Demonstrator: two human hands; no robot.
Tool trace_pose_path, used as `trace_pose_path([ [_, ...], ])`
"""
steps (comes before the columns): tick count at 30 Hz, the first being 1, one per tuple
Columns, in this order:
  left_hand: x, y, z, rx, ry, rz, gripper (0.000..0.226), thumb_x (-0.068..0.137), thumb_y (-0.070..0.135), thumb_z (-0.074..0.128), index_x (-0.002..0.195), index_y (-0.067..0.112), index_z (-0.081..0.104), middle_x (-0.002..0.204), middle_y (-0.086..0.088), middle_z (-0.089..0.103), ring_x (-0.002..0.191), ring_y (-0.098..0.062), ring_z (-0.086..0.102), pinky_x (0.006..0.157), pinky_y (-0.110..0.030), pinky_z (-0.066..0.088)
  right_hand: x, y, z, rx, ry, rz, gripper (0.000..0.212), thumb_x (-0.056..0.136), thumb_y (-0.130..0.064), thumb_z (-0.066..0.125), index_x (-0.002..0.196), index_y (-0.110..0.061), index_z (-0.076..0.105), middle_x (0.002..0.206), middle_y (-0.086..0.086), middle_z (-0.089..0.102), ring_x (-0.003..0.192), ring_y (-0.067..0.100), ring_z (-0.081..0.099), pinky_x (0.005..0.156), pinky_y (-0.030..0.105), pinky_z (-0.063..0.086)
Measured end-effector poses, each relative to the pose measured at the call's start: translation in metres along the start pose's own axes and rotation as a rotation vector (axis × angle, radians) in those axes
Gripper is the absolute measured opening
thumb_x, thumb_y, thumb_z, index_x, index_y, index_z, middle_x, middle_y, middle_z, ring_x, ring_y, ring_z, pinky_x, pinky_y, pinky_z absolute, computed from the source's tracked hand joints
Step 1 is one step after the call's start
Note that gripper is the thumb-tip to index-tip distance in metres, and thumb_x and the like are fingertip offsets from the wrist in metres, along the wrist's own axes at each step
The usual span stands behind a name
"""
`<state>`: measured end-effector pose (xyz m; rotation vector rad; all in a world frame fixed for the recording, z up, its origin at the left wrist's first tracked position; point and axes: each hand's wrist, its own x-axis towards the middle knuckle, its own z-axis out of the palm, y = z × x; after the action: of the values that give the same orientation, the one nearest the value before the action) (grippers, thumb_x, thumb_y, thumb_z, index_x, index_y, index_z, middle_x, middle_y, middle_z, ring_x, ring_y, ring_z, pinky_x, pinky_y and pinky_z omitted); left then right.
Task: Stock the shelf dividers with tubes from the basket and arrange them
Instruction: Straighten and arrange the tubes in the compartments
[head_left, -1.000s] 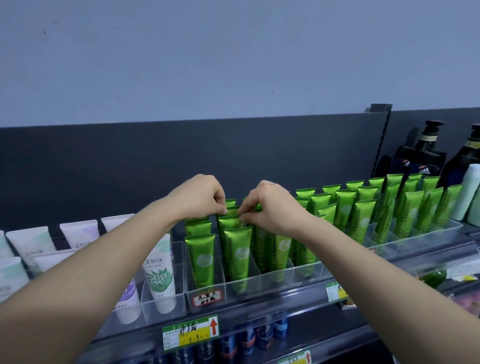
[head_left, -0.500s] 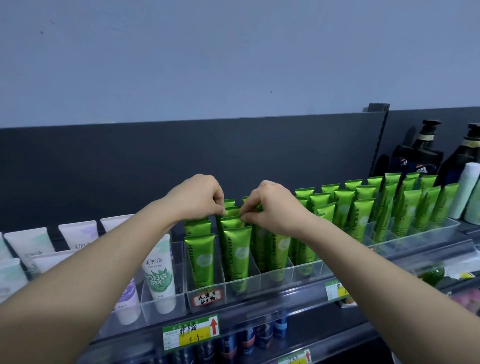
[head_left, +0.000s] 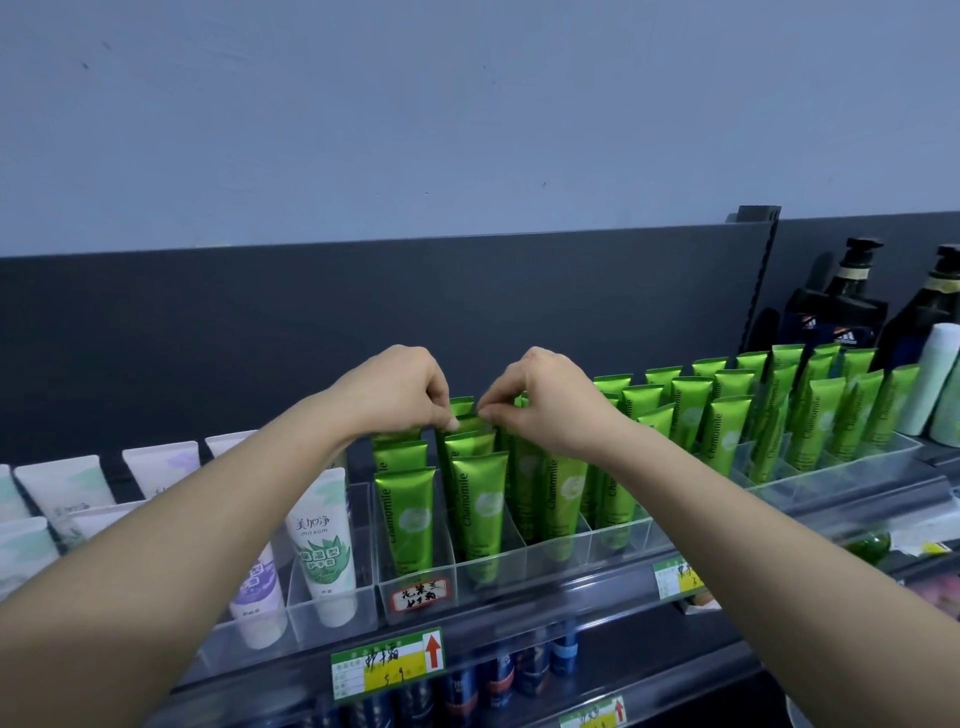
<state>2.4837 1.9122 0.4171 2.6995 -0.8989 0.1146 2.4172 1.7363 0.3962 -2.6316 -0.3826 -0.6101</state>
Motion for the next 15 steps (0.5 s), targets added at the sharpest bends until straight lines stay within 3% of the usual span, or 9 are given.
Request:
trace_pose_path([
  [4, 0.003, -0.001, -0.007, -0.040, 0.037, -0.005, 0.017, 0.080, 0.036, 0.073, 0.075, 0.020, 0.074, 0.071, 0.007, 0.067, 0.064, -0.008, 0.056, 0.061, -0.026, 0.046, 0.012, 0.000, 0.002, -0.097, 0.011, 0.037, 0.009, 0.080, -0.031, 0.072, 0.088, -0.033, 0.076, 0.086, -0.013, 0.064, 0.098, 0.010, 0.040, 0.081, 0.039, 0.049],
  [7, 0.008, -0.006, -0.006, 0.000, 0.089, -0.004, 0.007, 0.084, 0.028, 0.069, 0.089, 0.026, 0.072, 0.085, 0.015, 0.062, 0.086, -0.011, 0.060, 0.079, -0.033, 0.052, 0.018, -0.001, 0.005, -0.093, -0.037, 0.070, 0.008, 0.078, -0.032, 0.074, 0.085, -0.035, 0.076, 0.095, -0.009, 0.064, 0.104, 0.010, 0.039, 0.086, 0.038, 0.047],
  [10, 0.012, -0.010, 0.001, 0.077, 0.045, -0.030, 0.020, 0.081, 0.028, 0.072, 0.102, 0.028, 0.072, 0.095, 0.012, 0.066, 0.096, -0.013, 0.060, 0.088, -0.032, 0.048, 0.023, -0.002, 0.009, -0.055, -0.080, 0.090, 0.008, 0.076, -0.030, 0.076, 0.081, -0.035, 0.075, 0.091, -0.009, 0.068, 0.100, 0.007, 0.041, 0.086, 0.034, 0.048],
  [15, 0.014, -0.014, 0.008, 0.071, 0.078, -0.089, 0.004, 0.077, 0.025, 0.074, 0.080, 0.028, 0.072, 0.084, 0.009, 0.068, 0.091, -0.019, 0.062, 0.083, -0.034, 0.051, 0.026, -0.004, 0.015, -0.084, -0.094, 0.060, 0.007, 0.078, -0.023, 0.074, 0.082, -0.028, 0.076, 0.074, -0.014, 0.064, 0.100, 0.011, 0.046, 0.082, 0.030, 0.047],
])
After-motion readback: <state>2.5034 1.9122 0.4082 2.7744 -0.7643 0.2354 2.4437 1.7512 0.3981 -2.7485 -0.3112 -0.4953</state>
